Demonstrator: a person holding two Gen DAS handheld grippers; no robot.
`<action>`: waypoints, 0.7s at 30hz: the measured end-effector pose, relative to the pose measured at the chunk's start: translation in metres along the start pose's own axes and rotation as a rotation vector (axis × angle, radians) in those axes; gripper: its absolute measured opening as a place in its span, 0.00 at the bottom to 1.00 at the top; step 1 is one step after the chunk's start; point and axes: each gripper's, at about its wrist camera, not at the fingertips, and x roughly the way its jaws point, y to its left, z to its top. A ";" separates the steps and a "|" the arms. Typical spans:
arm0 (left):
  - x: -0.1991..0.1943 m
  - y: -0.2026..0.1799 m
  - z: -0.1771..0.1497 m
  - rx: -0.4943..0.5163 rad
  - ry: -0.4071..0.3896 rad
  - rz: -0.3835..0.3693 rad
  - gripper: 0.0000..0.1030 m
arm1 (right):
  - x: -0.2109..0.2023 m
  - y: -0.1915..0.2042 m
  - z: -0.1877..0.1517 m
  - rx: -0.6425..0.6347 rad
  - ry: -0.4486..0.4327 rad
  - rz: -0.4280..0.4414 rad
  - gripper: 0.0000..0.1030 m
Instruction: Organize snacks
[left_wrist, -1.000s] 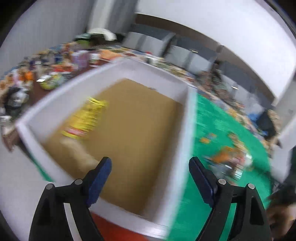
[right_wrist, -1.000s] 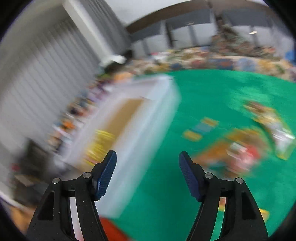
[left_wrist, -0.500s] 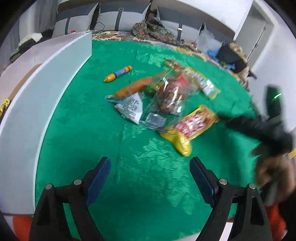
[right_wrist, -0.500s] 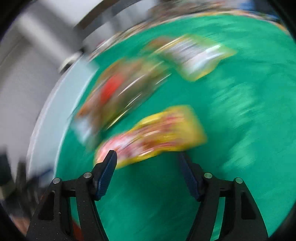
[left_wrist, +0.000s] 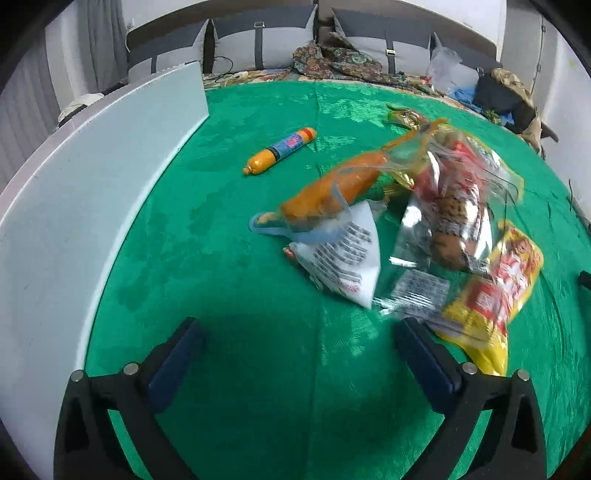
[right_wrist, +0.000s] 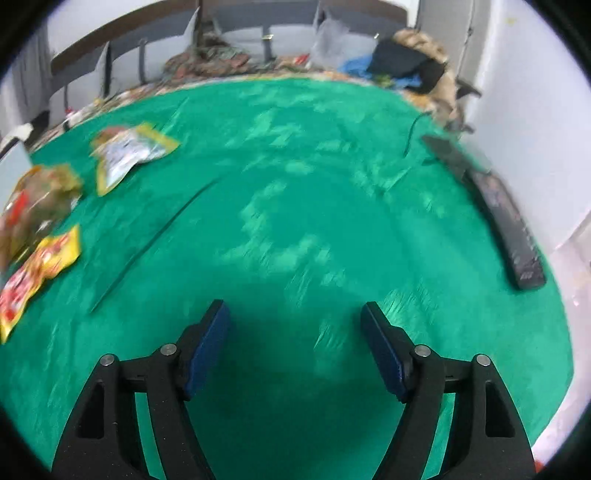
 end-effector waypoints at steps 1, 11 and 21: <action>0.000 0.000 0.000 -0.002 -0.001 0.001 1.00 | 0.004 -0.002 0.004 0.005 0.001 -0.002 0.75; -0.001 0.001 -0.003 -0.001 -0.008 -0.004 1.00 | 0.046 -0.007 0.011 0.102 -0.010 0.019 0.87; 0.000 0.001 -0.002 -0.002 -0.008 -0.004 1.00 | 0.040 -0.008 0.002 0.099 -0.011 0.015 0.88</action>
